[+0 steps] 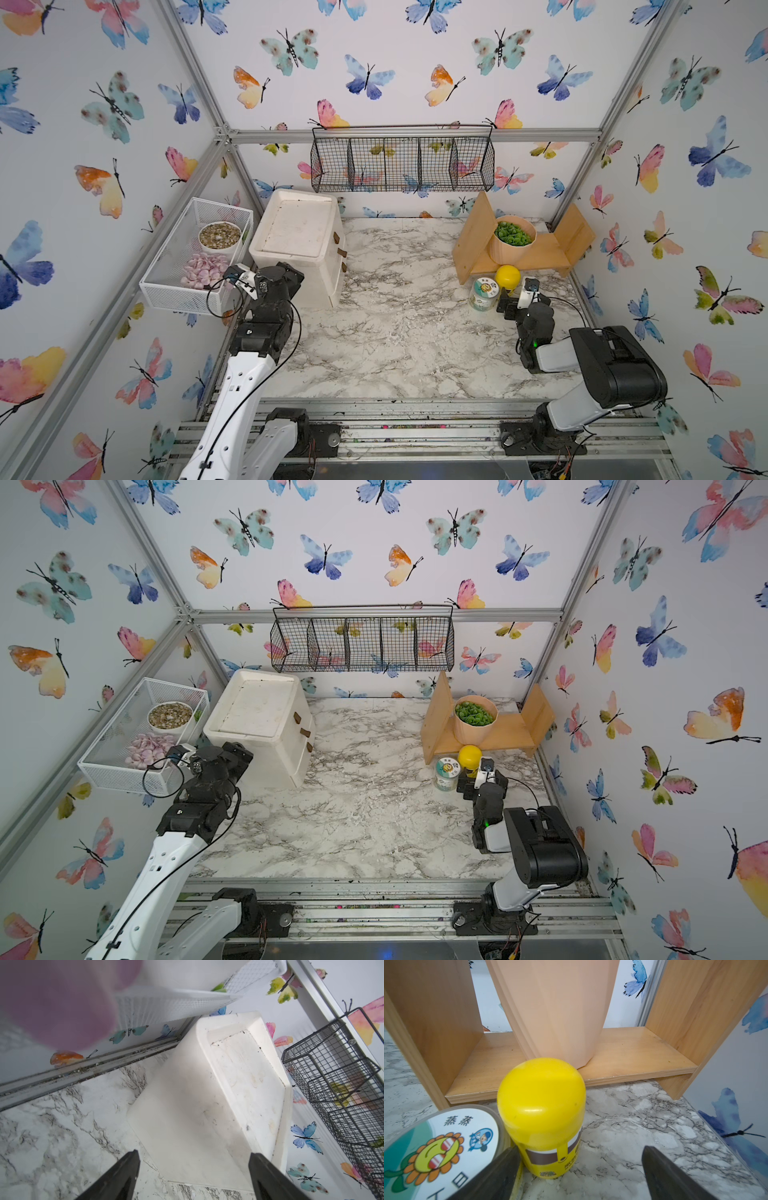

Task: Take the microphone out of the drawer
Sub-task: Adjust the storage box at the center of the board.

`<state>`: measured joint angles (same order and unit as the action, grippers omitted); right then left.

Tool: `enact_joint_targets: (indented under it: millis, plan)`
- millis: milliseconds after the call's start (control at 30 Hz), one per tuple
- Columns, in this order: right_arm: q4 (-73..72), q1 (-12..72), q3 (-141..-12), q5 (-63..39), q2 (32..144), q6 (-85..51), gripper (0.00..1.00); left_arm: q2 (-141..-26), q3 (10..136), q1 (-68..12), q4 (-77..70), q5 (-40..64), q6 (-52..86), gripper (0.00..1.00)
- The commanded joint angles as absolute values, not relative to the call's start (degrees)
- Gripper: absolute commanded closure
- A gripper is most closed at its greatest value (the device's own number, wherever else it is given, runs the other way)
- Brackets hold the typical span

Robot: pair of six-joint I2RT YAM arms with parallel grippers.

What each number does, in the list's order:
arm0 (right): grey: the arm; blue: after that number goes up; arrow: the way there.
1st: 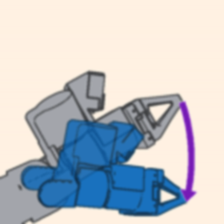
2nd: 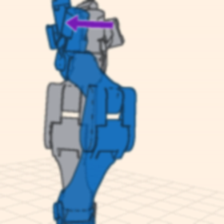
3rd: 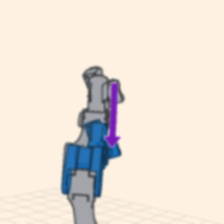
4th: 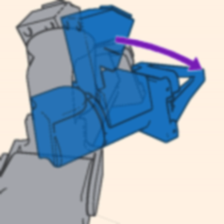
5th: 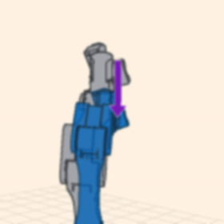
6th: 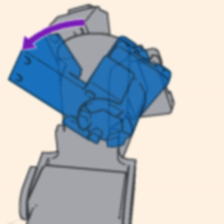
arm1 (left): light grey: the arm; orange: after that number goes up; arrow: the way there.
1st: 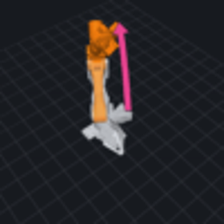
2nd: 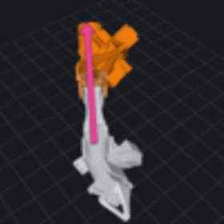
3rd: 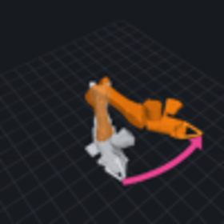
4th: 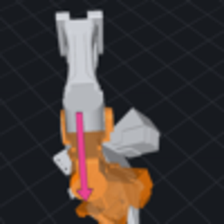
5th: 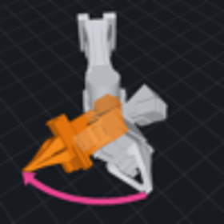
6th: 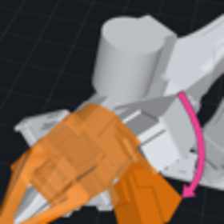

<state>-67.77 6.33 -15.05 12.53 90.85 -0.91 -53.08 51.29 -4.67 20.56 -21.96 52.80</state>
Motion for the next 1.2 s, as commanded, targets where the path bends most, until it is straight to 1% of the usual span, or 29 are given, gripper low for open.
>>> enact_joint_targets:
  millis: [0,67,200,433,633,767,1000,1067,1100,1167]
  plan:
    - [-67.9,6.1,-15.0,11.6,90.5,-1.4,0.02,-56.5,56.0,-5.6,25.3,-19.5,62.3,0.12]
    - [-67.9,6.1,-15.1,11.5,90.5,-1.4,0.02,-58.5,58.8,-6.9,25.6,-20.6,64.5,0.13]
    - [-67.9,6.1,-15.1,11.6,90.5,-1.4,0.02,-63.0,65.7,-10.5,27.2,-25.9,65.7,0.13]
    - [-67.8,6.1,-15.1,11.6,90.5,-1.4,0.02,-70.0,73.2,-10.6,30.6,-29.6,66.4,0.15]
    - [-67.8,6.1,-15.1,11.6,90.5,-1.4,0.02,-72.0,71.8,-10.6,34.3,-31.7,70.9,0.20]
    - [-67.8,6.1,-15.2,11.6,90.5,-1.4,0.02,-74.0,71.5,-10.6,35.1,-33.9,72.3,0.20]
    - [-67.9,6.1,-15.1,11.6,90.5,-1.4,0.02,-79.4,75.1,-10.3,35.1,-35.9,72.8,0.21]
    - [-67.9,6.1,-15.1,11.6,90.5,-1.4,0.02,-80.8,76.4,-10.3,35.8,-36.2,72.8,0.24]
    - [-67.9,6.1,-15.2,11.6,90.5,-1.4,0.02,-81.4,76.8,-10.2,35.9,-36.4,72.7,0.28]
    - [-67.9,6.1,-15.1,11.6,90.5,-1.4,0.02,-81.9,77.0,-10.1,36.3,-36.5,72.6,0.39]
